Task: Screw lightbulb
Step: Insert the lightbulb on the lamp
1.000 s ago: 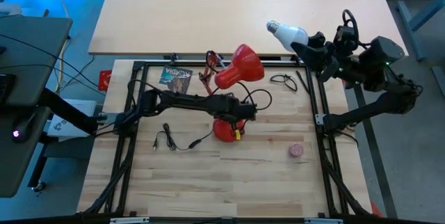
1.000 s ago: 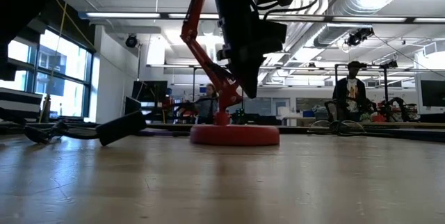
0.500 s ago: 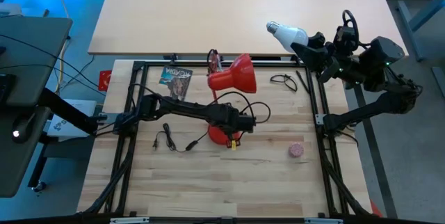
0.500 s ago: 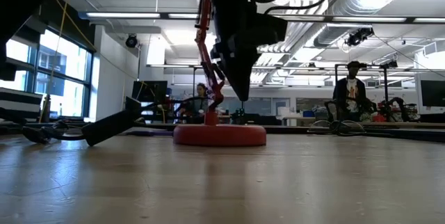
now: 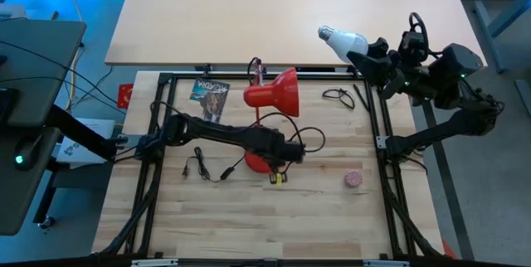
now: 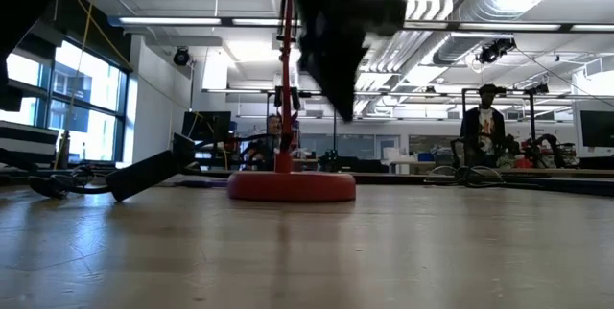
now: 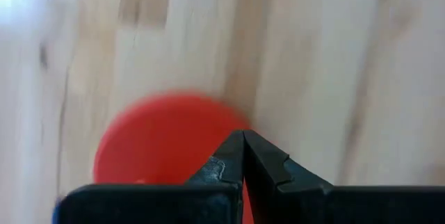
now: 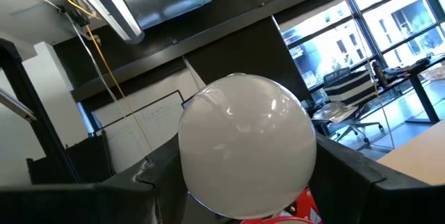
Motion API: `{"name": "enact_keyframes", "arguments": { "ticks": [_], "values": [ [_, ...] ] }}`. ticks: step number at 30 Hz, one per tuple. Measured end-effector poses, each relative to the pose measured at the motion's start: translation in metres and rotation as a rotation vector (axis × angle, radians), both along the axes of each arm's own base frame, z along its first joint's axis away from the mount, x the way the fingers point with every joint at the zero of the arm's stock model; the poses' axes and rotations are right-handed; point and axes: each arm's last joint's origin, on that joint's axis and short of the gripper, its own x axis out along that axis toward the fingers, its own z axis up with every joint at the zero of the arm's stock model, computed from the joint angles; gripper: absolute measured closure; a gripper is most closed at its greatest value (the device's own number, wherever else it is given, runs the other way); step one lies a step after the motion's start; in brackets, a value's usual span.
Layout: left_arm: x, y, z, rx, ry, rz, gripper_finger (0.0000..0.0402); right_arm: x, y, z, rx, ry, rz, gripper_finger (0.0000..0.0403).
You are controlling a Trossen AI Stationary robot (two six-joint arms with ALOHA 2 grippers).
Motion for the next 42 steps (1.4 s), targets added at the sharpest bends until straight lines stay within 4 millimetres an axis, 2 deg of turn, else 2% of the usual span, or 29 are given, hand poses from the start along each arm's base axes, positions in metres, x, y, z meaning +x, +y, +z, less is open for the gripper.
{"name": "enact_keyframes", "arguments": {
  "ticks": [5, 8, 11, 12, 15, 19, 22, 28, 36, 42],
  "values": [
    [0.000, -0.004, 0.038, -0.079, -0.169, -0.113, 0.0401, -0.008, 0.000, 0.001, -0.022, 0.001, -0.007, 0.0174],
    [-0.006, -0.001, 0.060, -0.033, -0.239, -0.138, 0.0401, -0.016, -0.001, 0.002, -0.024, 0.011, -0.007, 0.0174],
    [-0.008, 0.005, 0.066, 0.042, -0.257, -0.111, 0.0401, -0.023, -0.001, 0.003, -0.022, 0.004, -0.007, 0.0174],
    [-0.008, 0.007, 0.064, 0.044, -0.248, -0.115, 0.0401, -0.025, -0.001, 0.003, -0.023, 0.001, -0.007, 0.0174],
    [-0.009, 0.008, 0.042, 0.030, -0.155, -0.199, 0.0401, -0.027, -0.001, 0.004, -0.025, -0.002, 0.001, 0.0174],
    [-0.017, 0.007, 0.009, 0.130, 0.048, -0.275, 0.0401, -0.027, -0.001, 0.004, -0.026, -0.003, 0.009, 0.0174],
    [-0.018, 0.009, -0.003, 0.166, 0.099, -0.278, 0.0401, -0.027, -0.001, 0.004, -0.021, -0.004, 0.013, 0.0174],
    [-0.015, 0.013, -0.003, 0.308, 0.064, -0.144, 0.0401, -0.025, -0.001, 0.003, -0.014, -0.003, 0.016, 0.0174],
    [-0.019, 0.004, -0.001, 0.534, 0.094, -0.157, 0.0401, -0.016, 0.000, 0.001, -0.024, 0.022, 0.013, 0.0174],
    [-0.018, 0.002, -0.005, 0.489, 0.077, -0.105, 0.0401, -0.016, 0.000, 0.001, -0.022, 0.012, 0.013, 0.0174]
  ]
}}
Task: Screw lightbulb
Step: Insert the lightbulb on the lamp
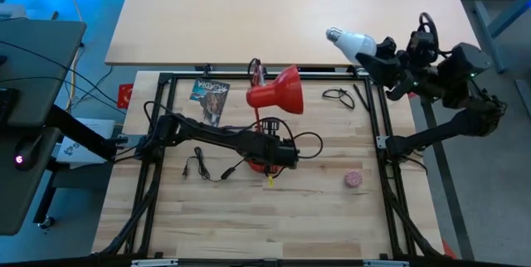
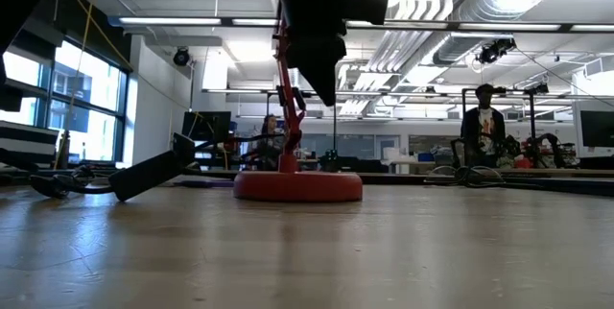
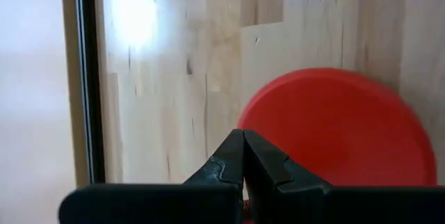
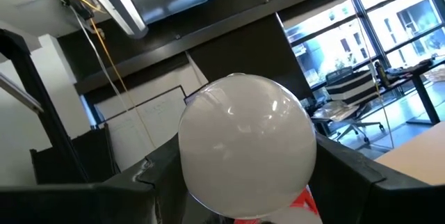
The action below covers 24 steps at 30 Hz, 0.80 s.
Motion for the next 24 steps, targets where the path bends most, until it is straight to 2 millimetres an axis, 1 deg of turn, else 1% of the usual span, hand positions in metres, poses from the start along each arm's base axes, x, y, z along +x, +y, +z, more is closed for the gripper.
{"name": "enact_keyframes", "arguments": {
  "ticks": [6, 8, 12, 17, 24],
  "values": [
    [0.003, 0.000, -0.018, 0.009, 0.057, 0.007, 0.0401, -0.001, 0.000, 0.002, 0.000, -0.021, 0.000, 0.0174],
    [0.003, -0.003, -0.022, 0.012, 0.068, 0.004, 0.0401, -0.001, 0.000, 0.002, 0.000, -0.022, 0.000, 0.0174],
    [0.002, -0.006, -0.022, 0.021, 0.054, 0.025, 0.0402, -0.001, 0.000, 0.002, -0.001, -0.024, 0.004, 0.0174],
    [-0.004, -0.009, -0.023, 0.018, 0.083, 0.060, 0.0402, -0.001, 0.000, 0.002, -0.005, -0.024, 0.012, 0.0174],
    [-0.008, -0.022, -0.024, -0.033, 0.080, 0.080, 0.0401, -0.001, 0.000, 0.002, -0.007, -0.022, 0.017, 0.0174]
  ]
}}
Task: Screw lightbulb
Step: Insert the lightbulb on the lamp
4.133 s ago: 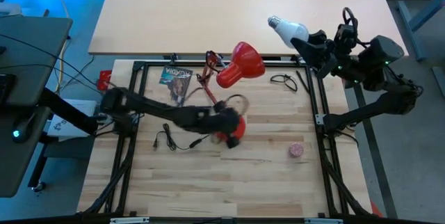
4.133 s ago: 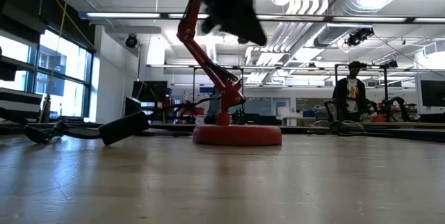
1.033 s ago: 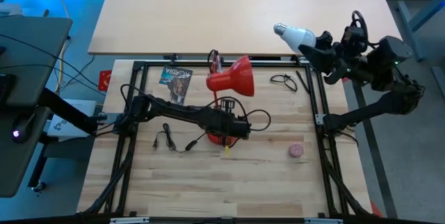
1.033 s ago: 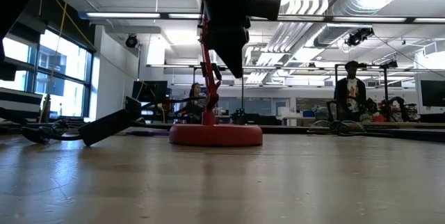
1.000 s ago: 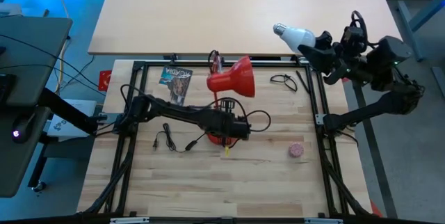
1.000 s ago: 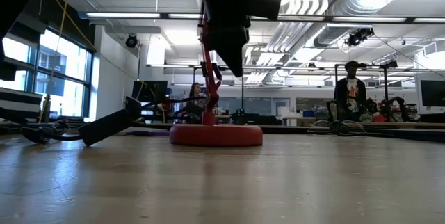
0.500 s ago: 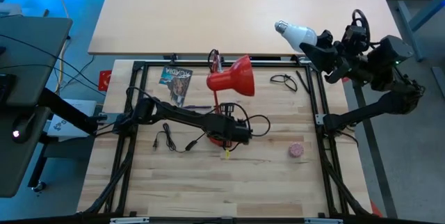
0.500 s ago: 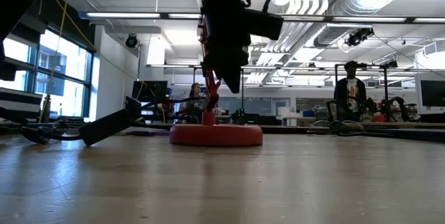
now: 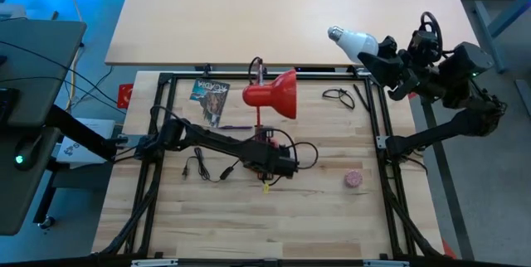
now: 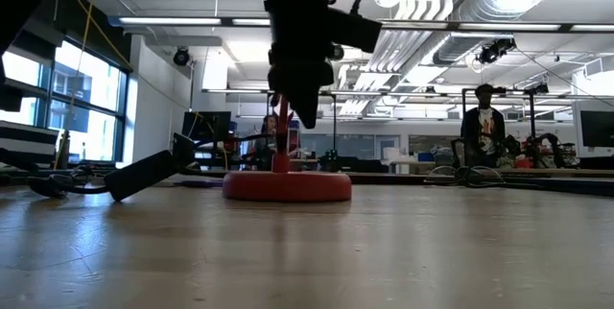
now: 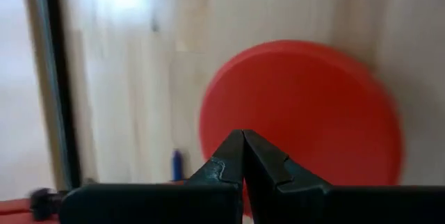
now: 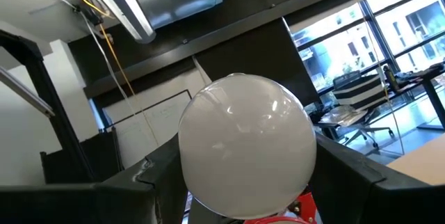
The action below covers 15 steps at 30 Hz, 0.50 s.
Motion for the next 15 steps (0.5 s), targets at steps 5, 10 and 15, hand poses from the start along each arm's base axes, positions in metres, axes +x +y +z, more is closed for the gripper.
{"name": "enact_keyframes", "arguments": {
  "ticks": [5, 10, 15],
  "values": [
    [0.002, -0.009, 0.010, -0.026, -0.050, -0.040, 0.0402, 0.000, 0.000, 0.000, -0.006, 0.001, -0.002, 0.0174],
    [0.012, -0.013, 0.036, -0.137, -0.175, -0.139, 0.0402, -0.001, 0.000, -0.001, -0.011, 0.011, 0.003, 0.0174],
    [0.010, -0.015, 0.065, -0.226, -0.272, -0.243, 0.0401, -0.008, 0.000, -0.005, -0.031, 0.072, 0.007, 0.0174]
  ]
}}
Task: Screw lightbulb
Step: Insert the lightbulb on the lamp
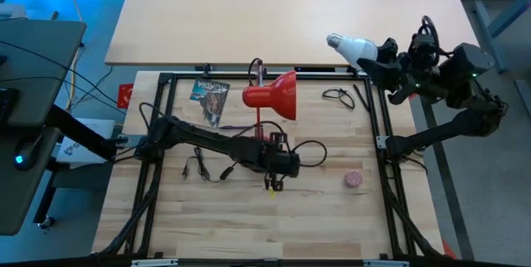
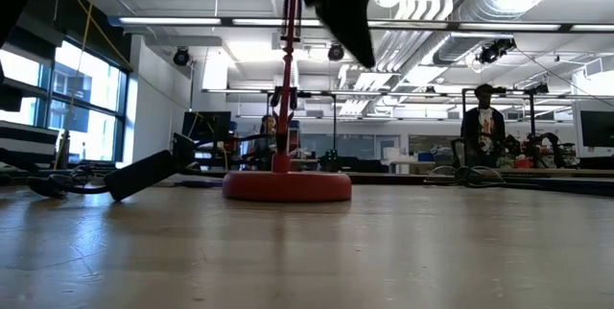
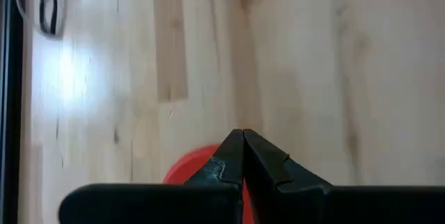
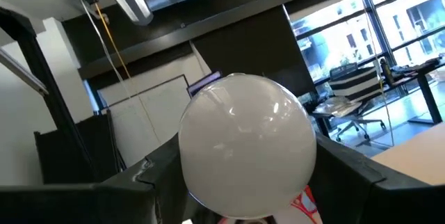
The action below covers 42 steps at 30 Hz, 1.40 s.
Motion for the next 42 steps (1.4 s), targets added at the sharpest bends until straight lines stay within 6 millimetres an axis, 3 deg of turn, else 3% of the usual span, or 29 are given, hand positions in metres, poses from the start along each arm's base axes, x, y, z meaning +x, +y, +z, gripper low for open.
{"name": "enact_keyframes", "arguments": {
  "ticks": [6, 13, 18, 22, 25, 31, 36, 39, 42],
  "values": [
    [-0.016, 0.002, 0.035, -0.075, -0.068, -0.022, 0.0401, -0.014, 0.001, -0.008, -0.001, 0.094, 0.069, 0.0174],
    [-0.044, 0.001, 0.074, -0.277, -0.150, 0.010, 0.0401, -0.019, 0.002, -0.035, 0.033, 0.365, 0.125, 0.0174],
    [-0.085, -0.012, 0.093, -0.454, -0.238, 0.106, 0.0402, -0.028, 0.003, -0.038, -0.015, 0.408, 0.166, 0.0174],
    [-0.125, -0.036, 0.089, -0.591, -0.255, 0.193, 0.0402, -0.040, 0.003, -0.038, -0.041, 0.407, 0.167, 0.0174],
    [-0.153, -0.043, 0.098, -0.646, -0.367, 0.336, 0.0402, -0.043, 0.003, -0.041, -0.038, 0.431, 0.167, 0.0174],
    [-0.205, -0.009, 0.148, -0.530, -0.828, 0.523, 0.0402, -0.019, 0.003, -0.060, -0.045, 0.448, 0.163, 0.0174],
    [-0.252, 0.028, 0.170, -0.569, -0.988, 0.558, 0.0401, -0.002, -0.002, -0.080, -0.044, 0.446, 0.137, 0.0174],
    [-0.260, 0.038, 0.173, -0.699, -1.117, 0.556, 0.0402, 0.001, -0.008, -0.086, -0.082, 0.404, 0.153, 0.0174],
    [-0.256, 0.038, 0.171, -0.788, -1.213, 0.519, 0.0402, 0.004, -0.015, -0.093, -0.126, 0.390, 0.191, 0.0174]
  ]
}}
